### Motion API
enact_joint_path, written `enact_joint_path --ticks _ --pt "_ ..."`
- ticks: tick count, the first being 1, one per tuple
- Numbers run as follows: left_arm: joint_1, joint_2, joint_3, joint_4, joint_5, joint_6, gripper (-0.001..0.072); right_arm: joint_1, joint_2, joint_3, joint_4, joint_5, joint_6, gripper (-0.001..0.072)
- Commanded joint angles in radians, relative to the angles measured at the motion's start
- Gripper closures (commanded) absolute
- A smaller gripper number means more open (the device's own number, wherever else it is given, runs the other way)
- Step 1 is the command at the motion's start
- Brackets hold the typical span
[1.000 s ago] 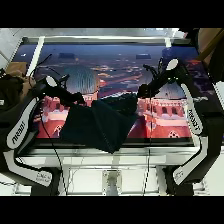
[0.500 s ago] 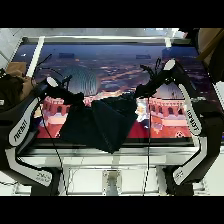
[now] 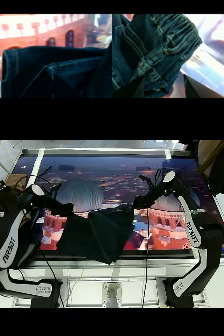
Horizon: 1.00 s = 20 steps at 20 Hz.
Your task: Fold the clothes and pants, and hang the long-sleeved shirts on hangers.
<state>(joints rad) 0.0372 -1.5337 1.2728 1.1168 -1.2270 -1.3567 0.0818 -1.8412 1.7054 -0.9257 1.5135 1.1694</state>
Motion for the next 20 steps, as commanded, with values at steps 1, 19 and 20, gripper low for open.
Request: enact_joint_path --ticks 1,19,20 --pt "0.008 0.026 0.001 0.016 -0.016 0.0 0.0695 0.019 -0.003 0.0 0.027 -0.038 -0.04 0.0185" --pt "0.102 0.176 0.059 0.005 -0.024 -0.008 0.0695 -0.032 -0.017 0.277 -0.171 0.062 0.016 0.067" --pt "0.139 0.228 0.078 0.005 -0.023 -0.008 0.0694 -0.073 0.026 0.339 -0.188 0.137 0.024 0.067"
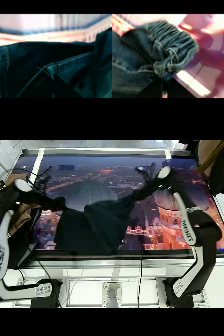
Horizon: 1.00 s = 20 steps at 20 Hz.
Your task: Fold the clothes and pants, and hang the long-sleeved shirts on hangers.
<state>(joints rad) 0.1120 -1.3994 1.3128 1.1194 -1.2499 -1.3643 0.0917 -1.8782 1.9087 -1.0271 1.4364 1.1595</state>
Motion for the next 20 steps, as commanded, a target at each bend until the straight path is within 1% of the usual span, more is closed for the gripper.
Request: enact_joint_path --ticks 1,2,4,7,10,12,14,16,17,20 --pt "0.1 0.145 0.053 0.002 0.0 -0.001 0.0694 -0.122 0.121 0.167 -0.092 0.24 0.042 0.067" --pt "0.138 0.202 0.063 0.003 0.0 -0.011 0.0695 -0.164 0.198 0.172 -0.093 0.229 0.063 0.0671" --pt "0.205 0.305 0.065 0.006 -0.001 -0.011 0.0695 -0.228 0.337 0.158 -0.098 0.229 0.063 0.067" --pt "0.278 0.404 0.065 0.011 -0.001 -0.011 0.0695 -0.293 0.5 0.123 -0.136 0.232 0.062 0.067" --pt "0.331 0.43 0.065 0.016 -0.047 -0.011 0.0694 -0.366 0.576 0.092 -0.219 0.232 0.063 0.067" --pt "0.346 0.425 0.064 0.063 -0.094 -0.012 0.0695 -0.422 0.586 0.062 -0.219 0.236 0.089 0.067" --pt "0.346 0.415 0.061 0.096 -0.105 -0.013 0.0695 -0.465 0.584 -0.003 -0.219 0.231 0.09 0.067" --pt "0.346 0.395 0.061 0.096 -0.07 -0.024 0.0695 -0.481 0.584 -0.097 -0.219 0.201 0.089 0.067" --pt "0.346 0.383 0.061 0.097 -0.027 -0.047 0.0695 -0.481 0.581 -0.145 -0.236 0.172 0.089 0.067" --pt "0.346 0.332 0.061 0.129 0.124 -0.165 0.0695 -0.481 0.568 -0.251 -0.354 0.06 0.091 0.067"
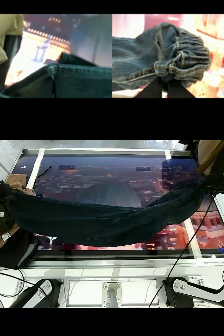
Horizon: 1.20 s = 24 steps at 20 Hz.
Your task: Fold the clothes and pants, and hang the long-sleeved shirts on hangers.
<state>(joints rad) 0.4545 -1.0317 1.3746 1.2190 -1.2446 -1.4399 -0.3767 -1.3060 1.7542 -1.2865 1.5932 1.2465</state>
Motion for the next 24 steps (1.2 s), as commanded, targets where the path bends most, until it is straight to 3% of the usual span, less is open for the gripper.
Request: enact_joint_path --ticks 1,4,7,11,14,15,16,17,18,19,20,24 --pt "0.002 -0.064 0.0 0.029 0.146 -0.102 0.0696 -0.012 -0.007 -0.115 -0.11 -0.149 0.017 0.067" --pt "-0.005 -0.167 0.0 -0.001 0.207 -0.139 0.0696 -0.012 -0.027 -0.129 -0.113 -0.372 0.132 0.067" --pt "-0.045 -0.27 0.0 -0.107 0.385 -0.143 0.0696 -0.012 -0.069 -0.129 -0.103 -0.529 0.242 0.0671" --pt "-0.155 -0.373 0.001 -0.173 0.715 -0.143 0.0696 -0.011 -0.173 -0.129 -0.063 -0.55 0.264 0.067" --pt "-0.234 -0.469 0.001 -0.173 0.809 -0.142 0.0681 -0.008 -0.269 -0.129 0.004 -0.556 0.29 0.067" --pt "-0.248 -0.489 0.002 -0.172 0.813 -0.142 0.0462 -0.008 -0.288 -0.129 0.006 -0.569 0.325 0.0669" --pt "-0.253 -0.499 0.004 -0.173 0.811 -0.143 0.0011 -0.008 -0.298 -0.129 0.006 -0.586 0.349 0.067" --pt "-0.253 -0.494 0.005 -0.172 0.788 -0.14 -0.0011 -0.01 -0.297 -0.129 0.006 -0.602 0.359 0.0661" --pt "-0.241 -0.48 0.005 -0.172 0.752 -0.121 -0.0011 -0.01 -0.288 -0.127 0.003 -0.61 0.357 0.0543" --pt "-0.222 -0.456 0.005 -0.166 0.69 -0.105 -0.0007 -0.016 -0.277 -0.116 -0.019 -0.6 0.356 0.029" --pt "-0.198 -0.426 0.005 -0.145 0.615 -0.104 -0.0006 -0.022 -0.262 -0.096 -0.047 -0.562 0.332 0.0218" --pt "-0.102 -0.265 -0.006 0.059 0.132 -0.068 -0.0006 -0.111 -0.172 -0.035 -0.114 -0.339 0.188 0.0221"
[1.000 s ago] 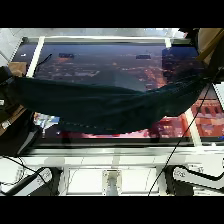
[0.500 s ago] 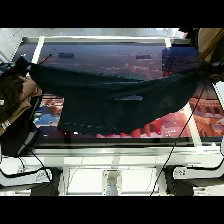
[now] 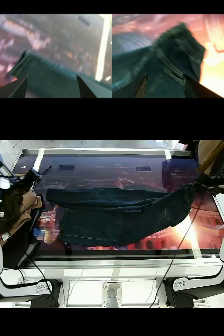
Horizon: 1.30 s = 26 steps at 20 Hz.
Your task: Fold the clothes and pants, and hang the long-sleeved shirts on hangers.
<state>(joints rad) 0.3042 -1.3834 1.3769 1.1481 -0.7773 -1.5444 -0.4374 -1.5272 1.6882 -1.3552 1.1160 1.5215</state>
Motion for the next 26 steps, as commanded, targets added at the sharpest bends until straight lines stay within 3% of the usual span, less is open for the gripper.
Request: enact_joint_path --ticks 1,2,4,9,13,15,23,25,26 --pt "0.049 0.126 -0.035 0.168 -0.452 0.074 -0.0006 -0.085 0.076 0.031 -0.043 0.198 -0.105 0.0221" --pt "0.048 0.172 -0.086 0.183 -0.537 0.136 -0.0006 -0.116 0.099 0.025 -0.035 0.26 -0.131 0.0221" --pt "0.039 0.276 -0.273 0.175 -0.565 0.178 -0.0006 -0.161 0.146 -0.036 -0.018 0.328 -0.19 0.0222" --pt "0.038 0.388 -0.726 0.078 -0.405 0.282 -0.0006 -0.224 0.312 -0.371 0.153 0.268 -0.337 0.0222" --pt "0.036 0.317 -0.735 -0.078 -0.282 0.352 -0.0005 -0.222 0.348 -0.457 0.269 0.227 -0.391 0.0222" --pt "0.032 0.257 -0.721 -0.166 -0.28 0.406 0.0 -0.223 0.349 -0.456 0.275 0.227 -0.409 0.0222" --pt "-0.047 0.112 -0.631 -0.14 -0.267 0.407 0.0025 -0.223 0.349 -0.456 0.275 0.24 -0.416 0.0223" --pt "-0.039 0.111 -0.585 -0.093 -0.291 0.398 0.0096 -0.223 0.349 -0.456 0.27 0.265 -0.416 0.0222" --pt "-0.031 0.111 -0.553 -0.057 -0.314 0.39 0.0096 -0.223 0.348 -0.456 0.268 0.269 -0.416 0.0222"
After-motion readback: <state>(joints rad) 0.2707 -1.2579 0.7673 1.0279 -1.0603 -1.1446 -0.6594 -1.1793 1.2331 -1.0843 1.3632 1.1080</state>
